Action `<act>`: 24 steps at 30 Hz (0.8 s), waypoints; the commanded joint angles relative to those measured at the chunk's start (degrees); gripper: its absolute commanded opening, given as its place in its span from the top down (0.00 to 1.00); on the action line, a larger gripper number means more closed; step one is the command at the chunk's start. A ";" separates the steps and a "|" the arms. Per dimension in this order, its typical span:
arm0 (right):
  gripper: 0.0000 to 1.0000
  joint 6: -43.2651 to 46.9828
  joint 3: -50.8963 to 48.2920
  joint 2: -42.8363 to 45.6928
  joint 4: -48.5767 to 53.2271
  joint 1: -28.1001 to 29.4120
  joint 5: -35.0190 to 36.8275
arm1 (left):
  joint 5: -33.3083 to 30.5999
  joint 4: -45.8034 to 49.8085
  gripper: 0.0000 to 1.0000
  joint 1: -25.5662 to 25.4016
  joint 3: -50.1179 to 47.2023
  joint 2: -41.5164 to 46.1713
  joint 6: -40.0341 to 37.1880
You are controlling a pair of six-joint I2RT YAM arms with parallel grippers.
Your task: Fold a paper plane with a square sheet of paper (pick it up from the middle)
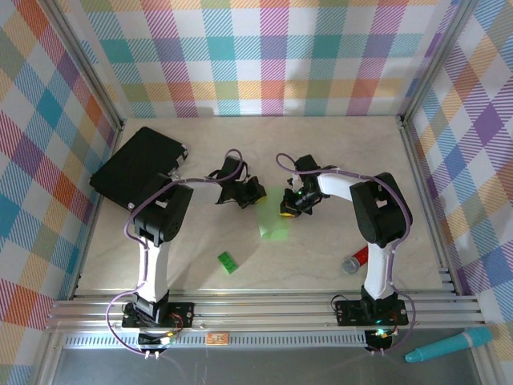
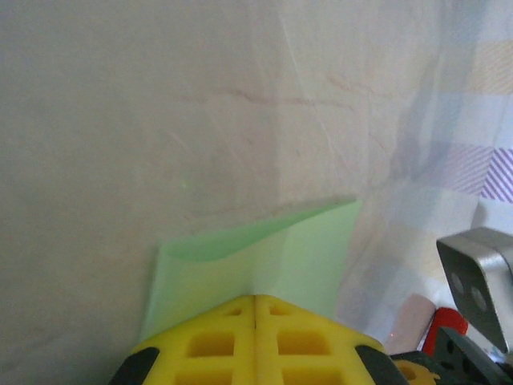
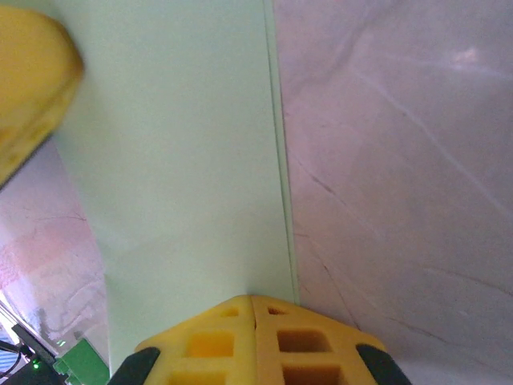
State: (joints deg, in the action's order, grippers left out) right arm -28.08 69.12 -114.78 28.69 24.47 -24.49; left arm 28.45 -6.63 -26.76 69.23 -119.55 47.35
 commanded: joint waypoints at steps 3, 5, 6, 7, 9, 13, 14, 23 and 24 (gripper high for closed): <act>0.96 -1.07 -5.39 -9.71 7.24 -0.12 19.57 | -5.53 2.85 1.00 5.34 -0.60 -1.10 -0.51; 0.96 -1.24 -5.48 -9.72 7.09 -0.12 19.65 | -7.78 6.35 1.00 6.48 0.58 -0.53 -1.02; 0.96 -1.33 -5.48 -9.62 7.08 -0.12 19.72 | -8.05 7.63 1.00 6.78 1.49 -0.47 -1.48; 0.96 -1.51 -5.54 -9.59 7.02 -0.12 19.74 | -8.10 9.00 1.00 7.13 2.50 -0.47 -1.86; 0.96 -1.77 -5.73 -9.62 6.84 -0.12 19.68 | -7.28 10.56 1.00 7.18 3.93 0.10 -2.76; 0.96 -3.41 -6.27 -9.19 5.98 -0.13 19.06 | -6.10 11.32 1.00 5.85 4.17 4.60 -2.07; 0.96 -3.93 -6.36 -9.07 5.81 -0.10 18.83 | -6.42 11.90 1.00 5.18 3.86 6.20 -1.74; 0.96 -7.44 -7.85 -7.76 4.32 -0.12 18.47 | -8.45 8.88 1.00 -6.09 -5.29 13.32 9.32; 0.96 -7.56 -7.99 -7.69 4.29 -0.12 18.51 | -8.70 7.87 1.00 -7.25 -6.41 13.55 10.73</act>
State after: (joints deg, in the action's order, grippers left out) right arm -33.54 67.64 -113.99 26.61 24.47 -24.56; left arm 20.43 1.85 -31.33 66.54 -106.30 52.71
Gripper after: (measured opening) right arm 0.066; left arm 0.049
